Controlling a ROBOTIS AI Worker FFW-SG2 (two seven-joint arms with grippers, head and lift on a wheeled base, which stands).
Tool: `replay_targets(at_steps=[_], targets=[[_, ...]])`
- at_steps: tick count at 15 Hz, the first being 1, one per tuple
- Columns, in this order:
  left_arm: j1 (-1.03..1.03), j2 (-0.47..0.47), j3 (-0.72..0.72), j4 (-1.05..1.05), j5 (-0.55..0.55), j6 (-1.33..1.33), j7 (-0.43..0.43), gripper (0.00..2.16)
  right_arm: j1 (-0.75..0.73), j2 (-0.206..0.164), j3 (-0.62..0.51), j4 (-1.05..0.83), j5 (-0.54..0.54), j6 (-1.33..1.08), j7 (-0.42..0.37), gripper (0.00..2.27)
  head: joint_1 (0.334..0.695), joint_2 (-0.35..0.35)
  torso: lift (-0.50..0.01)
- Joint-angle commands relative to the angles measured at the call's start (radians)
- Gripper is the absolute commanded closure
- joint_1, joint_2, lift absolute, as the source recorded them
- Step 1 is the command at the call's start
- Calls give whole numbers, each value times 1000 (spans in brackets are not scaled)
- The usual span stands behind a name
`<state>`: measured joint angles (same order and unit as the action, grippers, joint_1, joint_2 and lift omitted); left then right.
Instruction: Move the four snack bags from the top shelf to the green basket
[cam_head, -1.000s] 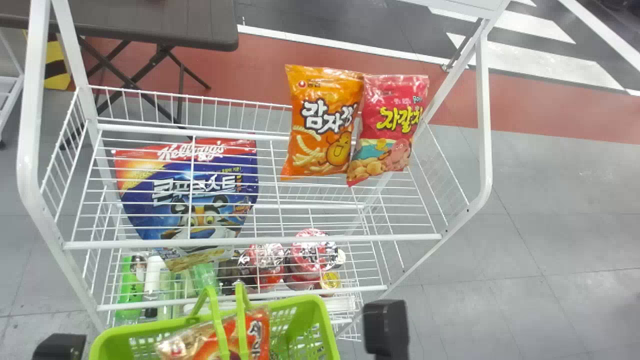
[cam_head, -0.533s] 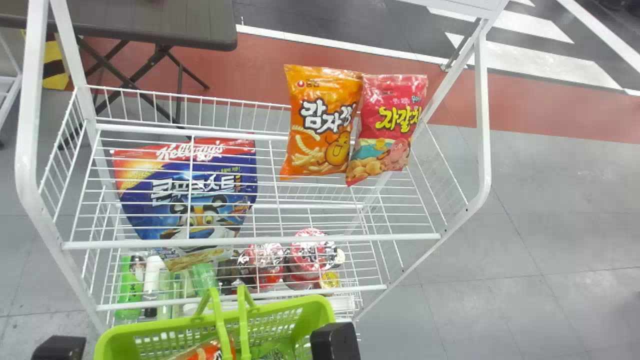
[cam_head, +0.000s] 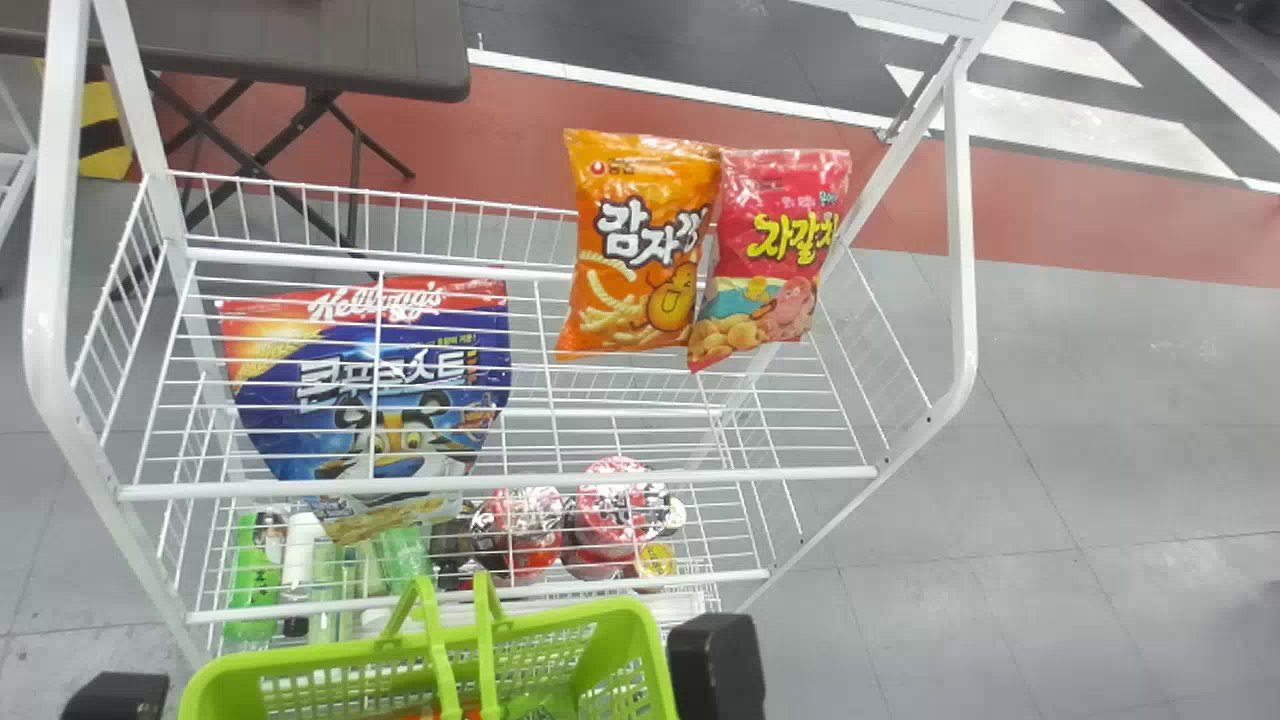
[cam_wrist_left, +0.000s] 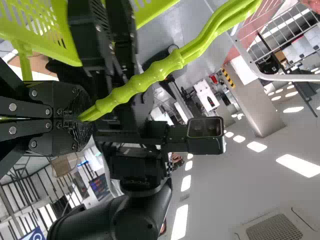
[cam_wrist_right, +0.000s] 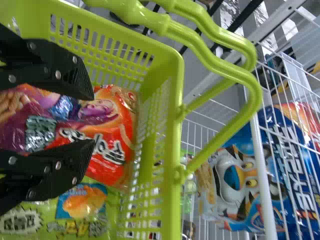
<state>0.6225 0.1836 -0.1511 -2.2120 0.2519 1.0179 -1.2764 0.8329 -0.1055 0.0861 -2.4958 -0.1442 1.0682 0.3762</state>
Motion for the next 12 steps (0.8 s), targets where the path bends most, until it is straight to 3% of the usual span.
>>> replay_targets(at_steps=[1, 4, 8, 12], targets=[[-1, -1, -2, 0, 0, 0, 2, 2081, -2, 0, -46, 0, 6, -139, -30, 66, 695, -350, 0], [-1, 1, -7, 2, -3, 0, 2, 2081, -77, 7, -77, 51, 37, -382, -100, 66, 695, -350, 0], [-1, 1, -18, 3, -8, 0, 0, 2081, -311, 17, -63, 238, 98, -575, -218, 66, 695, -350, 0], [-7, 10, -19, 3, -8, 6, -5, 2081, -531, 78, -60, 422, 175, -618, -277, 66, 695, -350, 0]])
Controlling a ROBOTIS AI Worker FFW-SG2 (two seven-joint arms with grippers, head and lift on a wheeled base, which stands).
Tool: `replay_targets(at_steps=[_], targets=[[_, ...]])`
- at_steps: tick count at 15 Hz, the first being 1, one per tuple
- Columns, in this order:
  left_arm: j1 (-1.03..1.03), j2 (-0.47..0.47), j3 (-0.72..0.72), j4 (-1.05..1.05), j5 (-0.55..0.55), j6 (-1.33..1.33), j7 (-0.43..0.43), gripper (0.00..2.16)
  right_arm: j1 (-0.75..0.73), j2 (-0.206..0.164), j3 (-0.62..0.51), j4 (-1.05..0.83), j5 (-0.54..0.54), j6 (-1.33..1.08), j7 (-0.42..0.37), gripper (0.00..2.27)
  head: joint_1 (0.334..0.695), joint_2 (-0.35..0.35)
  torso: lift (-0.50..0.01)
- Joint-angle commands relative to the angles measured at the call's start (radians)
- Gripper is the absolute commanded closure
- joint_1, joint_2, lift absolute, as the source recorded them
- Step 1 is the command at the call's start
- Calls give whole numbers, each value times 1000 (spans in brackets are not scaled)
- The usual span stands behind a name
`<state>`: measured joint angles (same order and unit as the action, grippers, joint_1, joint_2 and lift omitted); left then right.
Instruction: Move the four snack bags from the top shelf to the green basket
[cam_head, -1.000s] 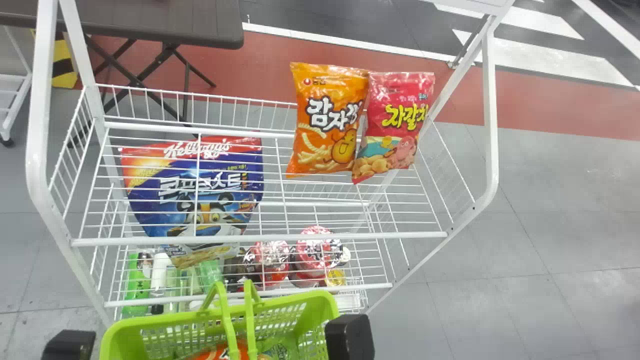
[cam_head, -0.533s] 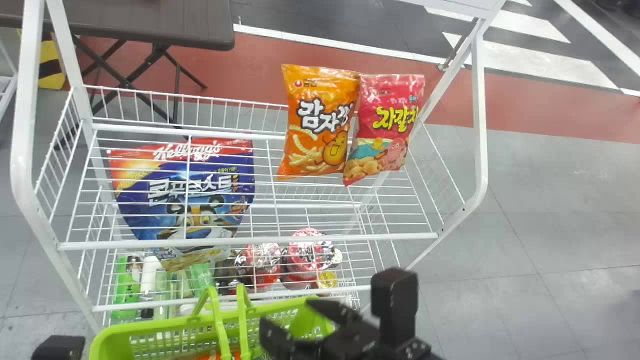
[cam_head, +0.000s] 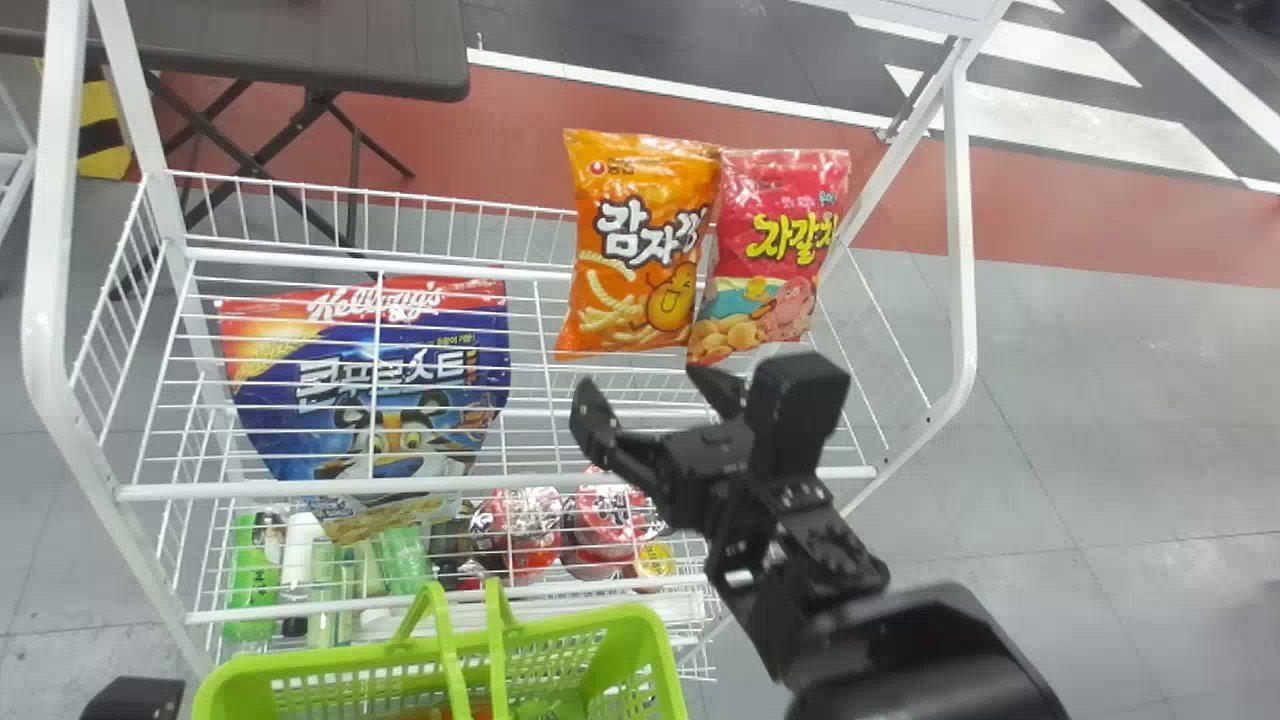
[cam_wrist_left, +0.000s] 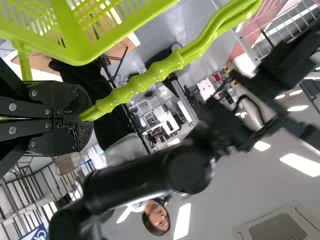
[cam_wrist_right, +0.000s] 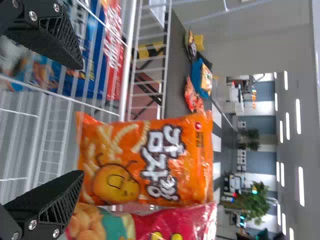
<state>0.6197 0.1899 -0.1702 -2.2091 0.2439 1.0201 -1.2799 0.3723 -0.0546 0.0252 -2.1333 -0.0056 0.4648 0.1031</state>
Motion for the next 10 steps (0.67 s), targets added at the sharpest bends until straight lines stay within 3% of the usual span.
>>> replay_targets(at_steps=[1, 4, 10], targets=[[-11, 6, 0, 0, 0, 16, -4, 2081, -110, 47, 2, 95, 69, -14, -16, 66, 695, -350, 0], [-12, 8, 3, 0, 2, 16, -12, 2081, -196, 53, 18, 191, 107, -21, -109, 66, 695, -350, 0], [-18, 8, 3, 0, 2, 25, -10, 2081, -332, 53, -4, 351, 115, -8, -123, 110, 695, -350, 0]])
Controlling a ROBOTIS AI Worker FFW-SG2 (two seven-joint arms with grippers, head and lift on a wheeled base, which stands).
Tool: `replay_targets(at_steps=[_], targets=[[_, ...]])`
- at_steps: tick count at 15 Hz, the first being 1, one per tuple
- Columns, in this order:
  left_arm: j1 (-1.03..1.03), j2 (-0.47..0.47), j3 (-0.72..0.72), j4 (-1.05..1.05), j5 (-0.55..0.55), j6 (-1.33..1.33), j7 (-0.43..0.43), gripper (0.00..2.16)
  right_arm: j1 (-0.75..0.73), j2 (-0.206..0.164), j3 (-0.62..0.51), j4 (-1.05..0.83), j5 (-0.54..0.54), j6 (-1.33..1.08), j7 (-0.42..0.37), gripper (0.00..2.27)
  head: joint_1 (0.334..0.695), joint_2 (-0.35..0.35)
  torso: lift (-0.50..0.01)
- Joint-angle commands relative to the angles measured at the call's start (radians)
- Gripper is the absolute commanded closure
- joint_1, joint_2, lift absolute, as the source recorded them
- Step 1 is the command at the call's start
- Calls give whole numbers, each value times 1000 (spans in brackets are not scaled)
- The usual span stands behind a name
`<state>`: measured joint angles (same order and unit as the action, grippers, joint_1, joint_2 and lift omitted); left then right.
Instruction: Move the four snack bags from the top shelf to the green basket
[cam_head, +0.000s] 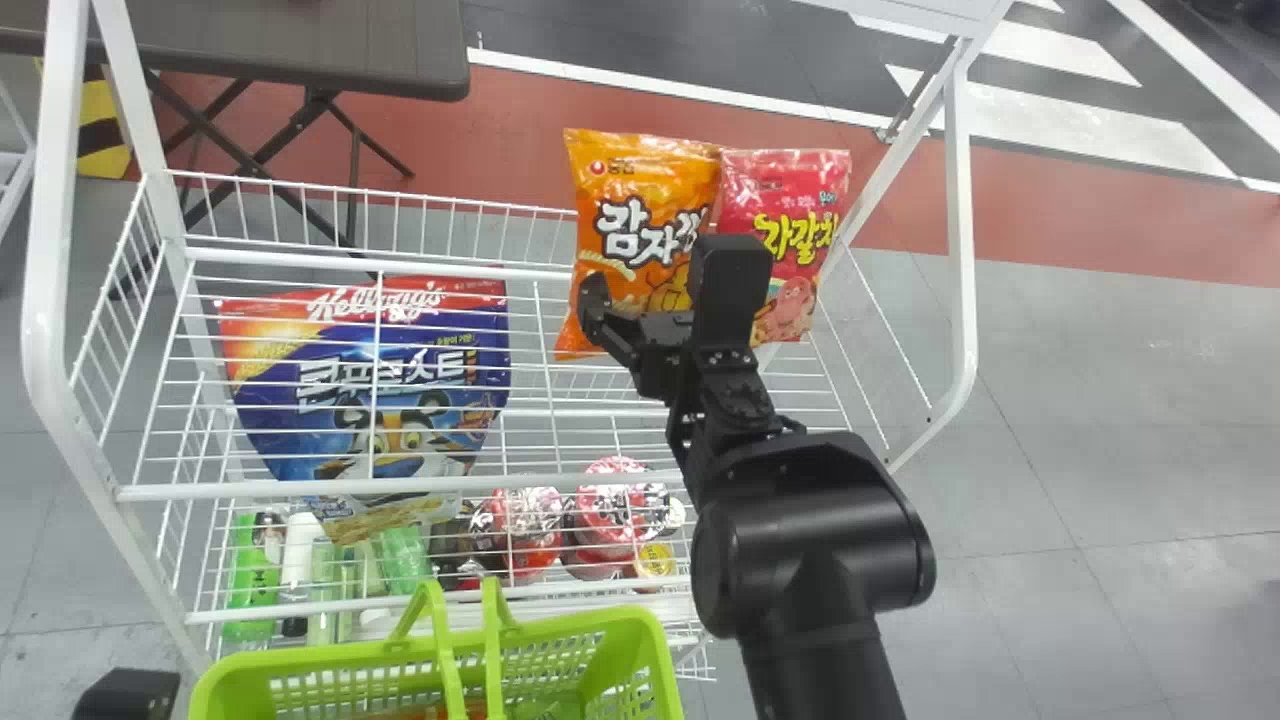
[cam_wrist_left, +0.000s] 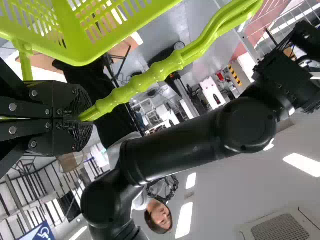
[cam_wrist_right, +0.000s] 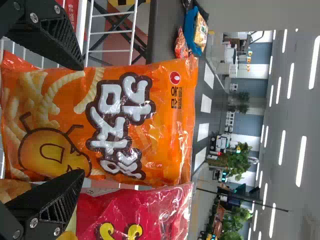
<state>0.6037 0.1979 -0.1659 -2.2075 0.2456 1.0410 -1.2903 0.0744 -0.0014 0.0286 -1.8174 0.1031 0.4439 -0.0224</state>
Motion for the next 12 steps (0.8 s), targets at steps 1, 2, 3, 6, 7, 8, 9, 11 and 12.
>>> replay_targets(at_steps=[1, 2, 3, 6, 7, 8, 9, 11, 12], targets=[[-2, 0, -1, -3, 0, 8, 0, 2081, -61, 0, -15, 60, 6, 22, 13, 130, 695, -350, 0], [-4, 0, -1, -1, -2, 8, 0, 2081, -79, 0, -27, 75, 3, 28, 33, 194, 695, -350, 0], [-7, 0, -1, 0, -2, 8, 2, 2081, -96, 0, -39, 92, 3, 40, 68, 383, 695, -350, 0], [-10, 0, -1, 5, 0, 8, 3, 2081, -111, 0, -47, 104, 6, 74, 153, 1939, 695, -350, 0], [-10, -2, -1, 5, 0, 8, 3, 2081, -111, -2, -45, 102, 9, 74, 187, 1986, 695, -350, 0], [-10, 0, -3, 3, 0, 8, 5, 2081, -108, -2, -41, 102, 12, 74, 194, 2017, 695, -350, 0], [-10, 0, -1, 2, 0, 8, 5, 2081, -107, 0, -35, 101, 20, 74, 203, 2020, 695, -350, 0], [-10, 0, -1, 2, 0, 8, 3, 2081, -104, 0, -33, 90, 17, 74, 228, 2020, 695, -350, 0], [-10, 0, 0, 2, 0, 8, 0, 2081, -102, 0, -29, 89, 10, 74, 249, 2020, 695, -350, 0]])
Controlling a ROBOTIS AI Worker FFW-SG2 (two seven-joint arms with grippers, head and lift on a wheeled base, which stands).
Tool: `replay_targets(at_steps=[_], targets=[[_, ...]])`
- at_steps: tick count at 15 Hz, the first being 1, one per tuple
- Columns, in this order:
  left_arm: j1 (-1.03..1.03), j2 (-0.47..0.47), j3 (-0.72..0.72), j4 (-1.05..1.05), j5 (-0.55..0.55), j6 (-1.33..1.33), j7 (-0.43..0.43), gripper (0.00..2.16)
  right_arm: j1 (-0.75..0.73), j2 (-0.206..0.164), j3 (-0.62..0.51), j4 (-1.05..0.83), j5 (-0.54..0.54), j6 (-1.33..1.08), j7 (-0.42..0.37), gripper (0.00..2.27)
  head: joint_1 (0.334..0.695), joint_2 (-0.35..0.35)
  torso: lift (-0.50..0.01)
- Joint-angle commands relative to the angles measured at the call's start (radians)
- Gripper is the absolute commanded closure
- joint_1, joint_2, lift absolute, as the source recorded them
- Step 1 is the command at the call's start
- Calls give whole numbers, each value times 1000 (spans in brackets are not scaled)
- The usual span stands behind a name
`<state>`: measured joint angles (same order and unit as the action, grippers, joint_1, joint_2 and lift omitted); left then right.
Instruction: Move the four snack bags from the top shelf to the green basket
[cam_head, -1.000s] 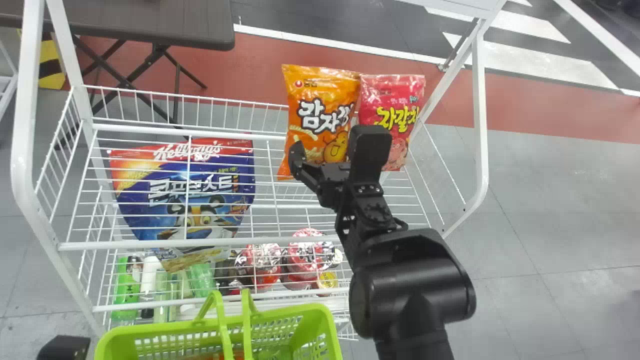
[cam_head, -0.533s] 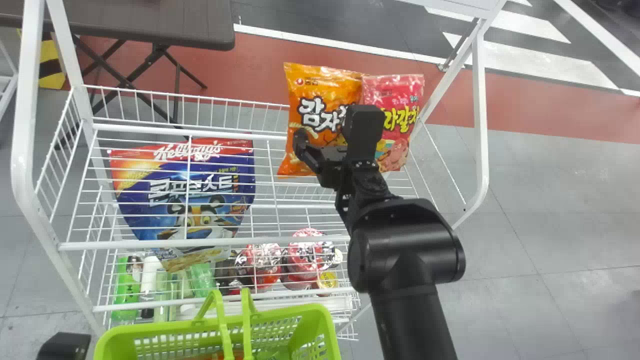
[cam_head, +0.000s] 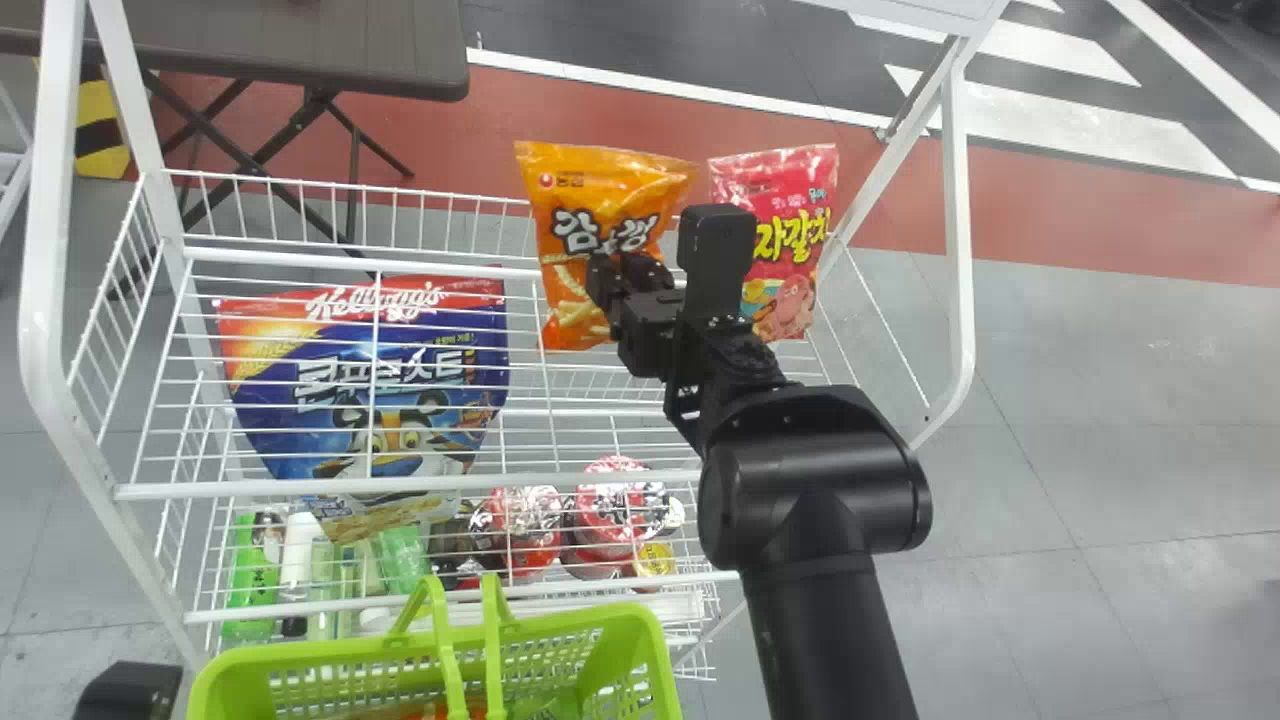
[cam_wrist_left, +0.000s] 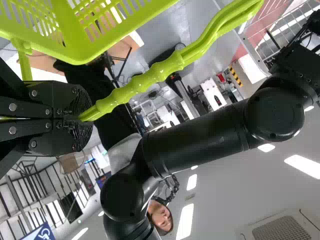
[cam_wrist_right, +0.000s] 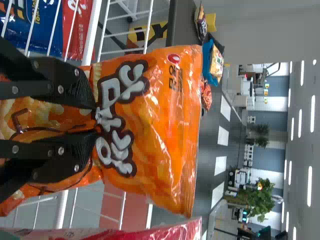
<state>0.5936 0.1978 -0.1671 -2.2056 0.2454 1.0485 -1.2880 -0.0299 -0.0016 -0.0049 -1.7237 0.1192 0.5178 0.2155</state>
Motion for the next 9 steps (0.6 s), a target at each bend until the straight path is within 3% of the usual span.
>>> replay_targets(at_steps=[1, 5, 9], targets=[[2, 2, 5, -2, 2, 0, -2, 2081, 2, 0, 8, -16, -7, 0, 13, 2020, 695, -343, 0], [6, 3, 8, -3, 6, 0, -5, 2081, 38, 3, 29, -89, -21, 3, 38, 2020, 695, -313, 0], [6, 3, 11, -5, 6, 0, -5, 2081, 180, 3, 23, -315, -52, 58, 36, 2020, 695, -302, 0]])
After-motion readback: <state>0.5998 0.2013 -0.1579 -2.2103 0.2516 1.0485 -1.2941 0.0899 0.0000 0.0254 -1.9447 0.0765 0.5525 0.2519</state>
